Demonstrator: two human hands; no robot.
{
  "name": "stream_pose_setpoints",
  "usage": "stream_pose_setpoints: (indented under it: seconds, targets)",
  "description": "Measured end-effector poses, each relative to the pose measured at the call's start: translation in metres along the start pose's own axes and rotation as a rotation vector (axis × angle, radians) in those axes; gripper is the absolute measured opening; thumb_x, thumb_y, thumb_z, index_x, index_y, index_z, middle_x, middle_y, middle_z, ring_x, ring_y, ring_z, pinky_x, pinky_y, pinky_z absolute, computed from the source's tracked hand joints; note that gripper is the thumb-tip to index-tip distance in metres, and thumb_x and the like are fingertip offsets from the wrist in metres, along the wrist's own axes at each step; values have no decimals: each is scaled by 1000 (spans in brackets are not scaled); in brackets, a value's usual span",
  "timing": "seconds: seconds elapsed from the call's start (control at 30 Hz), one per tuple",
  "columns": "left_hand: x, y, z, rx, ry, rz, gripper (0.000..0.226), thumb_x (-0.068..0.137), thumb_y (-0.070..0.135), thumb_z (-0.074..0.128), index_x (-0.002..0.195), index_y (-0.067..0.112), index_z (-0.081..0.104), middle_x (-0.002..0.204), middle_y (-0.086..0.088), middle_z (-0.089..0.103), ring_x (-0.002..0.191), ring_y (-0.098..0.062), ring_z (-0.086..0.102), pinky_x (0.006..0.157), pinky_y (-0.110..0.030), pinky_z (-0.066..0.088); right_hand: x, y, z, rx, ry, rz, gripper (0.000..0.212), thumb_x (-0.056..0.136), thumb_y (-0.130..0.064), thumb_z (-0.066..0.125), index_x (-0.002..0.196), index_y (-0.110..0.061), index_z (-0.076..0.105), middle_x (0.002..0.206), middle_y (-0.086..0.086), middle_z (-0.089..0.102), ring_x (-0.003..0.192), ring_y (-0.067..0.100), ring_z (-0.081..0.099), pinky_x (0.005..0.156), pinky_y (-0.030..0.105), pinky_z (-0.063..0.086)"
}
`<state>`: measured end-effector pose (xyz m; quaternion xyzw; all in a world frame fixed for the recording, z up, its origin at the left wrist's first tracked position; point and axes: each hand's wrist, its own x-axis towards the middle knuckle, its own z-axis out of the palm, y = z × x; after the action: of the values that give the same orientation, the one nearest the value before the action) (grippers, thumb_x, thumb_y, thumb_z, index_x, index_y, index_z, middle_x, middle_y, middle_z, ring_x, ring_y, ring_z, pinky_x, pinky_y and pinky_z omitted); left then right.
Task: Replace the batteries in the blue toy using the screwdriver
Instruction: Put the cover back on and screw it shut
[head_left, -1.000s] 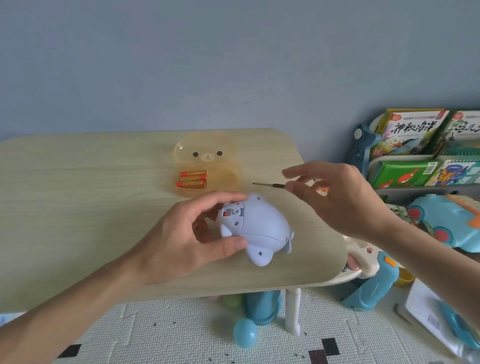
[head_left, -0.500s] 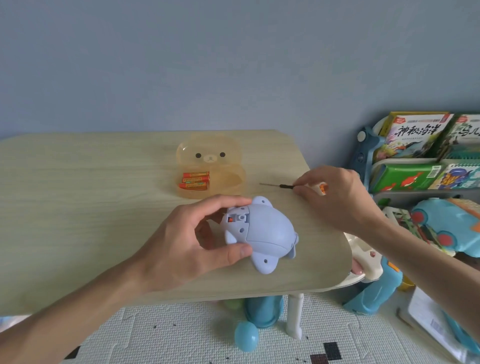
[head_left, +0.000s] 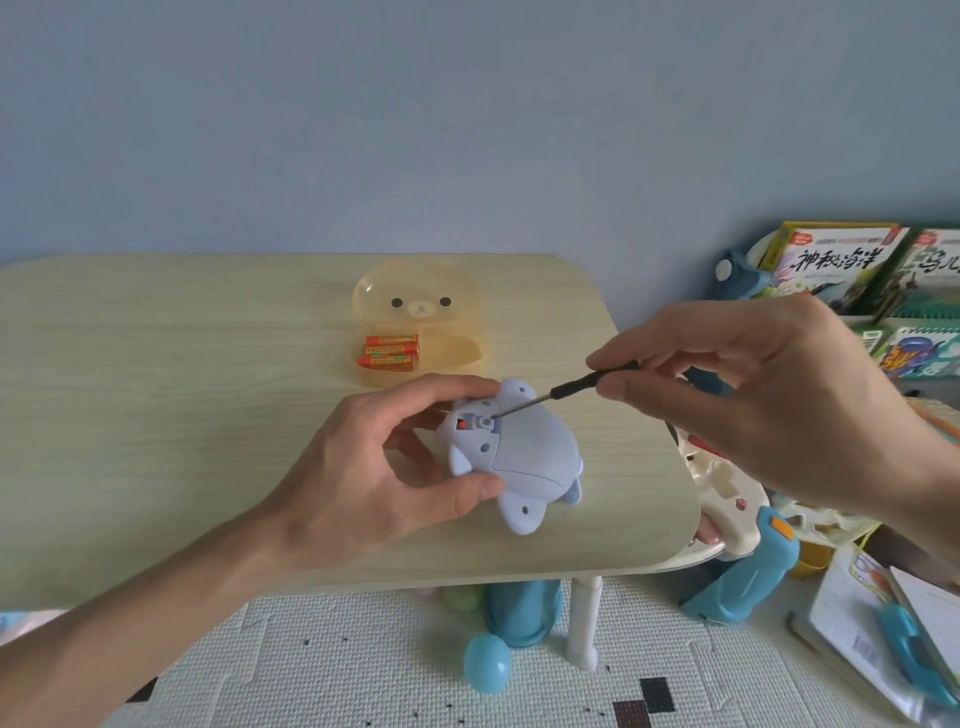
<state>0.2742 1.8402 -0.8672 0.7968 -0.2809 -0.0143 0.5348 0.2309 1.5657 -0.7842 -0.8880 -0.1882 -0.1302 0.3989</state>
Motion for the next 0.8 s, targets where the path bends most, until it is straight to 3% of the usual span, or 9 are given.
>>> stream_pose_setpoints:
  seconds: [0.23, 0.43, 0.53, 0.6, 0.7, 0.8]
  targets:
    - [-1, 1, 0, 24, 35, 47, 58, 71, 44, 88, 126, 47, 69, 118, 13, 78, 105, -16, 76, 86, -30, 63, -3, -2, 5, -152, 3, -60, 13, 83, -34, 76, 94, -33, 82, 74, -14, 77, 74, 11, 71, 63, 19, 53]
    - [4, 4, -1, 88, 57, 100, 75, 66, 46, 90, 136, 38, 64, 118, 18, 75, 107, -9, 74, 84, -22, 61, 0, -16, 2, -239, 33, -202, 12, 88, -27, 77, 99, -26, 80, 75, -27, 64, 73, 11, 65, 67, 14, 49]
    - [8, 5, 0, 123, 64, 114, 73, 66, 47, 90, 133, 32, 66, 117, 20, 76, 102, -8, 75, 79, -27, 63, 2, -24, 5, -256, 46, -251, 5, 91, -25, 79, 93, -20, 80, 72, -22, 62, 66, 9, 57, 64, 8, 43]
    - [9, 4, 1, 125, 74, 107, 71, 66, 47, 90, 132, 30, 68, 115, 19, 76, 99, -8, 76, 78, -28, 63, 3, -24, 10, -265, 61, -255, 20, 92, -33, 76, 81, -16, 78, 61, -15, 59, 58, 6, 51, 58, 8, 39]
    - [8, 4, 1, 131, 80, 116, 68, 66, 46, 91, 129, 34, 67, 115, 21, 76, 99, -6, 76, 77, -24, 63, 4, -17, 18, -306, 74, -225, 43, 97, -39, 68, 64, -12, 66, 46, 0, 47, 49, 22, 40, 47, 20, 34]
    - [8, 5, 1, 136, 84, 106, 69, 65, 39, 96, 127, 37, 67, 115, 23, 76, 99, -5, 76, 77, -23, 62, 4, -13, 22, -233, 94, -123, 28, 95, -37, 68, 74, -18, 68, 45, 2, 52, 50, 23, 46, 47, 18, 38]
